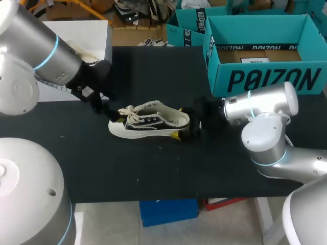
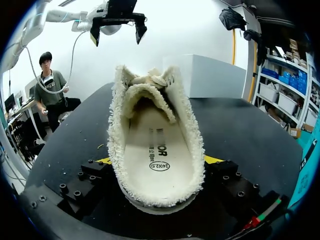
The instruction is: Take the shoe out of the shoebox, open the shoe tongue, remove and reinsert the insole, then place the shoe into the shoebox
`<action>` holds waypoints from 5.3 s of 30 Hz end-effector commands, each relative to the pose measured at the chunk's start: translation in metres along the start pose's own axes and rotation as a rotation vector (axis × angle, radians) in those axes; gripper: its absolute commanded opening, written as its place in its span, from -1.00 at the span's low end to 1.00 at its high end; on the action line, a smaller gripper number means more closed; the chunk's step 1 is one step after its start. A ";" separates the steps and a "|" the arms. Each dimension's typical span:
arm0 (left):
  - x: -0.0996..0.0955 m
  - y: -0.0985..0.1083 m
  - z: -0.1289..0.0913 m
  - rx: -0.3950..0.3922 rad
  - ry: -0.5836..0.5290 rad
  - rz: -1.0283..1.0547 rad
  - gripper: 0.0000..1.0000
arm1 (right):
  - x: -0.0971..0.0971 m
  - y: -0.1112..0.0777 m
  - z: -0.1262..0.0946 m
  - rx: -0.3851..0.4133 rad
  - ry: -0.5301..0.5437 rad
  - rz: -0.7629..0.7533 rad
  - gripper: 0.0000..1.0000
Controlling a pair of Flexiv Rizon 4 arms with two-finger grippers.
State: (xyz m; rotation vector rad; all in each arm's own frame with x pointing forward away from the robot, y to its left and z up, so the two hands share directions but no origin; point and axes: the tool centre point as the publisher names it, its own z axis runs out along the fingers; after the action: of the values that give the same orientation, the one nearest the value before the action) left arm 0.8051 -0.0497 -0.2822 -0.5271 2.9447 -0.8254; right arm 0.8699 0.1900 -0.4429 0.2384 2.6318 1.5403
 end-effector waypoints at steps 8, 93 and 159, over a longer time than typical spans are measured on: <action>0.006 -0.005 0.000 -0.120 -0.051 -0.093 1.00 | -0.001 -0.002 0.003 0.000 -0.002 0.001 -1.00; -0.022 -0.049 0.124 -0.732 -0.725 -1.016 1.00 | -0.001 -0.002 0.003 0.000 -0.002 0.001 -1.00; -0.046 -0.039 0.067 -0.362 -0.514 -1.202 -1.00 | -0.001 -0.002 0.003 0.000 -0.002 0.001 -1.00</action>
State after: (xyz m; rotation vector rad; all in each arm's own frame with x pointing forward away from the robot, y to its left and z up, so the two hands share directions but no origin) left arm 0.8735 -0.1096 -0.3249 -2.1283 1.9987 0.1125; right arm 0.8699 0.1901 -0.4430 0.2386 2.6320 1.5403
